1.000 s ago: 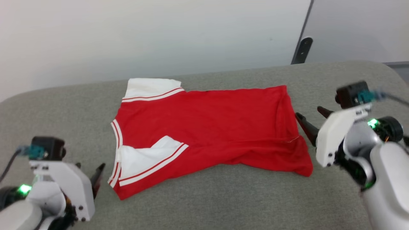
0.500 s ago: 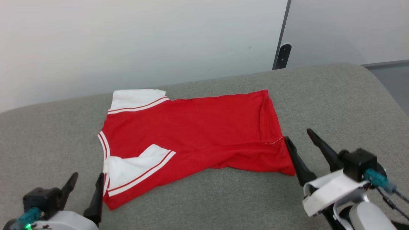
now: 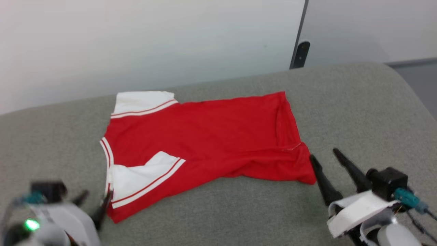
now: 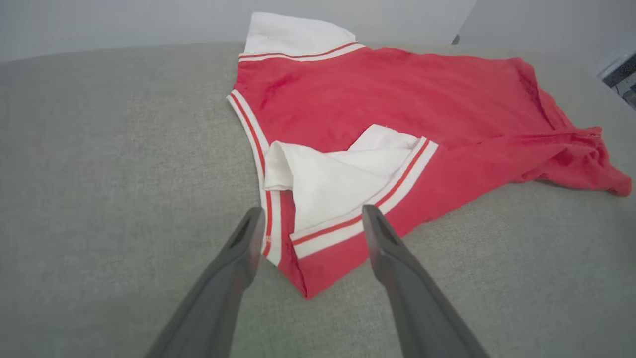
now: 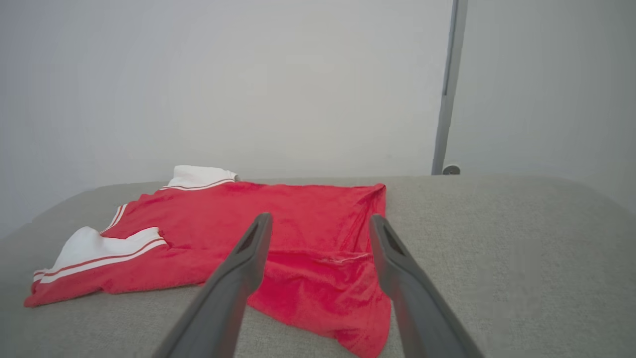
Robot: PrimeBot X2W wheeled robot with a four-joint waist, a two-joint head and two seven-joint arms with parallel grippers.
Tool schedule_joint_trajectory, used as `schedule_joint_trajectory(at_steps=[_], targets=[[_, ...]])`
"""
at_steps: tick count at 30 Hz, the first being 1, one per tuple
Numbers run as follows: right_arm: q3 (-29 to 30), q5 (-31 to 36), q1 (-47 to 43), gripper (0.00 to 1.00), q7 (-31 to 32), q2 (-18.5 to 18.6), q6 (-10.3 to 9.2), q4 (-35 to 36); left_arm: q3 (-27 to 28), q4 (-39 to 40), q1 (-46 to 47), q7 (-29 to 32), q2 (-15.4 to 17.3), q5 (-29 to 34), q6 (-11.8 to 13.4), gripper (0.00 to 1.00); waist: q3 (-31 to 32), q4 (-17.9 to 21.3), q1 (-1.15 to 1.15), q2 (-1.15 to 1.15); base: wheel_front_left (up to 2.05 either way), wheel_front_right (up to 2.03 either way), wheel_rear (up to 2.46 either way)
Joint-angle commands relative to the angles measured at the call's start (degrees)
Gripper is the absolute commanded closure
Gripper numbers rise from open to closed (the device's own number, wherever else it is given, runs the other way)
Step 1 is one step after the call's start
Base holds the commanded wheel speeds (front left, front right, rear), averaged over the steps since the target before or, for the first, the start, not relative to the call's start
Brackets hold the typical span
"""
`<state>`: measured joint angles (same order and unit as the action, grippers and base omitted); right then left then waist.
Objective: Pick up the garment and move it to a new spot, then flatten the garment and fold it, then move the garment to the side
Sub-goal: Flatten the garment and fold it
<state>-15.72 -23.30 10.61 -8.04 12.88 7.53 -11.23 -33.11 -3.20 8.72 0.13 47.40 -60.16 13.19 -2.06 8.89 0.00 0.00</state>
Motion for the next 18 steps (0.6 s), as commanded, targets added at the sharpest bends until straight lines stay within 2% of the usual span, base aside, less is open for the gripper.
schedule_joint_trajectory(at_steps=[1, 6, 10, 14, 18], targets=[[0.1, 0.9, 1.4, 0.0, -0.2, 0.6, -0.08, 0.7, 0.1, -1.0, 2.6, 3.1, 1.4, -1.0, -1.6, 0.0, -1.9, 1.0, 0.0, 0.0, 0.0, 0.0, 0.0], [1.6, 0.9, 2.8, 0.0, -1.5, 0.2, -0.08, 2.3, -0.9, -5.8, 11.0, 16.7, 4.8, -4.0, -5.7, 0.0, -5.6, 2.6, 0.0, 0.0, 0.0, 0.0, 0.0], [2.0, 0.7, 3.3, 0.0, -2.7, -0.1, -0.08, 2.6, -1.7, -10.3, 15.9, 25.0, 4.7, -6.6, -6.8, 0.0, -8.1, 3.8, 0.0, 0.0, 0.0, 0.0, 0.0], [3.0, 0.8, 4.1, 0.0, -3.6, -0.3, -0.08, 1.9, -2.7, -13.7, 18.9, 33.2, 5.1, -9.0, -6.2, 0.0, -9.8, 4.8, 0.0, 0.0, 0.0, 0.0, 0.0], [4.2, 0.2, 4.3, 0.0, -3.8, -1.1, -0.08, 1.2, -2.8, -15.3, 20.4, 39.7, 4.8, -11.8, -3.7, 0.0, -10.7, 5.5, 0.0, 0.0, 0.0, 0.0, 0.0]])
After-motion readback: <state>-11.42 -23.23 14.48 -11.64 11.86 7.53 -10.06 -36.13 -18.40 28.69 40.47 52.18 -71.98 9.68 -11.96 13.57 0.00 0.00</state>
